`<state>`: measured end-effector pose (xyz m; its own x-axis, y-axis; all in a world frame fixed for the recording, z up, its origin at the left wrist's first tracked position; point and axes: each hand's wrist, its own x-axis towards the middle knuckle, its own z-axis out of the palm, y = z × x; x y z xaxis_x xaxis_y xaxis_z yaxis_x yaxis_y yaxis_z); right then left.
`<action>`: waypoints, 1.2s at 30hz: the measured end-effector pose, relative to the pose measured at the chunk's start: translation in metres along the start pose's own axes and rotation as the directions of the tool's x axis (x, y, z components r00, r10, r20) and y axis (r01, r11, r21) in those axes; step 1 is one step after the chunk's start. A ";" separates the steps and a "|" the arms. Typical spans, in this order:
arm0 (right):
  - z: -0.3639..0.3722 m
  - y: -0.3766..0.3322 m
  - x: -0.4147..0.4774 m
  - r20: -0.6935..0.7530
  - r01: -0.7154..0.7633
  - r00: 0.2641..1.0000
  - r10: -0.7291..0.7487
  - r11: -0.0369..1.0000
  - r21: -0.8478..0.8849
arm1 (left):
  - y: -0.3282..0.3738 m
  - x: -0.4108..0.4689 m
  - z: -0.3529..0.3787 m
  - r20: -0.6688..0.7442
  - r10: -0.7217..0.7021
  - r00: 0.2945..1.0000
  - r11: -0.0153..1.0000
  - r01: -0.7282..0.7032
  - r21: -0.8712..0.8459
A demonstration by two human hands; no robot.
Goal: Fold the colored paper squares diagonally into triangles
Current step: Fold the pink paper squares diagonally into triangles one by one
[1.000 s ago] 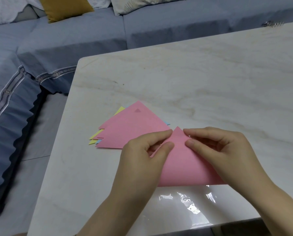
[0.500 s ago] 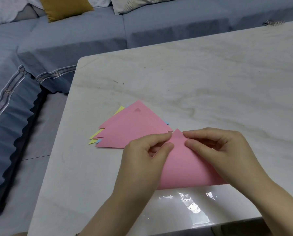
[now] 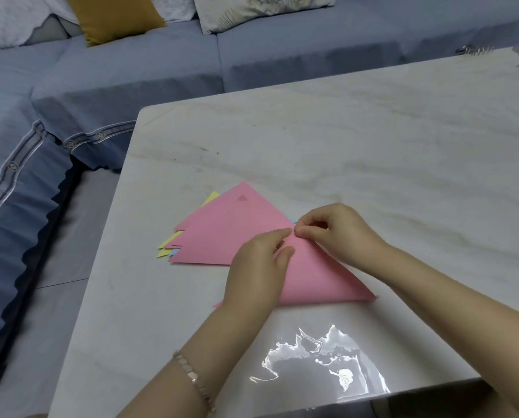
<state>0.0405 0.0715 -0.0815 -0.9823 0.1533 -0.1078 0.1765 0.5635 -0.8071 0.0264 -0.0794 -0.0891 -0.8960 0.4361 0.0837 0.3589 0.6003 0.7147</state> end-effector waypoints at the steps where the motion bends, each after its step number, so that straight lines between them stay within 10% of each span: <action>1: 0.006 0.007 0.005 -0.009 -0.016 1.000 0.016 1.000 -0.006 | -0.006 0.000 0.005 0.004 0.026 1.000 0.996 -0.027 0.090; 8: 0.029 0.031 0.019 -0.063 -0.094 0.994 0.092 0.995 -0.026 | -0.044 -0.038 0.040 0.061 0.348 0.935 0.876 -0.348 0.334; 24: 0.040 0.039 0.021 -0.094 -0.060 0.995 0.035 0.960 -0.272 | -0.077 -0.073 0.037 0.399 0.178 0.899 0.726 -0.394 0.563; 30: 0.055 0.034 -0.027 -0.276 0.219 0.831 -0.483 0.739 -0.637 | -0.076 -0.074 0.037 0.381 0.185 0.906 0.750 -0.380 0.541; 36: 0.076 0.064 -0.089 -0.042 0.323 0.878 -0.476 0.655 -0.683 | -0.075 -0.074 0.037 0.372 0.187 0.909 0.747 -0.378 0.547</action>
<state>0.1346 0.0321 -0.1678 -0.9441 -0.0996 0.3143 -0.1582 0.9732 -0.1670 0.0755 -0.1319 -0.1748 -0.6499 0.7585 -0.0486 0.7497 0.6502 0.1228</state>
